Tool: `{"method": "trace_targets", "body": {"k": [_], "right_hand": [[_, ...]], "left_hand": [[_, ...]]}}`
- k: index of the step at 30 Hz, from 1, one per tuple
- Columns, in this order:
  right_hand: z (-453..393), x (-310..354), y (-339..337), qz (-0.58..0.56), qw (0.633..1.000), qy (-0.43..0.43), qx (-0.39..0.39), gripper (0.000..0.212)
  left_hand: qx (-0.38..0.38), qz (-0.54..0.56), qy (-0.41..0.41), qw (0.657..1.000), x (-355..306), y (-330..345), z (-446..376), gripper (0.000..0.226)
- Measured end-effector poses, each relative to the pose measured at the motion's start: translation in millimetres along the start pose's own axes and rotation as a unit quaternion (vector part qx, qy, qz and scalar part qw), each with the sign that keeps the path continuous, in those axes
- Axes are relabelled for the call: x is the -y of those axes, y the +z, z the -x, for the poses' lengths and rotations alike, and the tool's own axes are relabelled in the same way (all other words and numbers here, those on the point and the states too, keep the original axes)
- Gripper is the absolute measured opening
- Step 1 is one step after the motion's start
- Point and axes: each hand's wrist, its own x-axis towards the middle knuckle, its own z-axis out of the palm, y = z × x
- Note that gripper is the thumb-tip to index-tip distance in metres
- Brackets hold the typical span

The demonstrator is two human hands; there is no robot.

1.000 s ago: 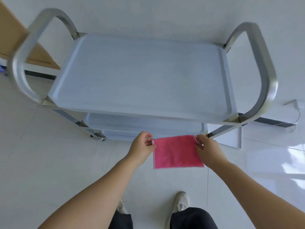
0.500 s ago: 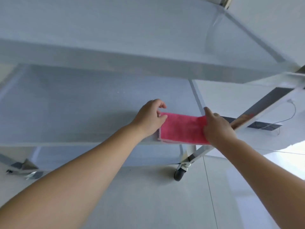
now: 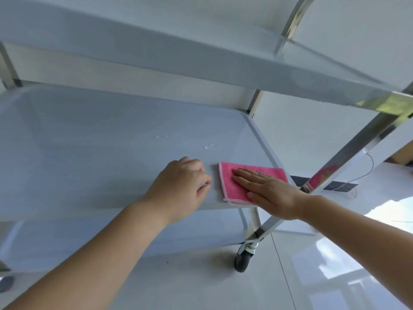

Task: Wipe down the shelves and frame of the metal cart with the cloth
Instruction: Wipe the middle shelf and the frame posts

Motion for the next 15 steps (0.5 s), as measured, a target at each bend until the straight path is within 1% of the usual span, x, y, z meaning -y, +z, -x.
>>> {"method": "trace_targets", "body": {"k": [4,7,11,13,15], "right_hand": [[-1.2,-6.8,13.8,0.004,0.999,0.012,-0.037,0.051],[0.3,-0.4,11.6,0.003,0.999,0.038,-0.015,0.050],[1.6,11.5,2.7,0.012,0.997,0.069,0.029,0.051],[1.0,9.6,0.8,0.014,0.996,0.078,0.035,0.051],[-5.2,1.7,-1.0,0.012,0.998,0.063,0.028,0.052]], "left_hand": [[0.002,0.034,-0.034,0.999,15.4,12.4,8.9,0.021],[0.021,0.072,-0.041,0.996,19.9,10.8,4.3,0.018],[0.059,0.095,-0.047,0.993,21.3,6.2,5.9,0.023],[0.071,0.112,-0.045,0.990,24.4,5.6,3.9,0.021],[0.084,0.120,-0.028,0.989,30.8,6.0,1.2,0.020]]}}
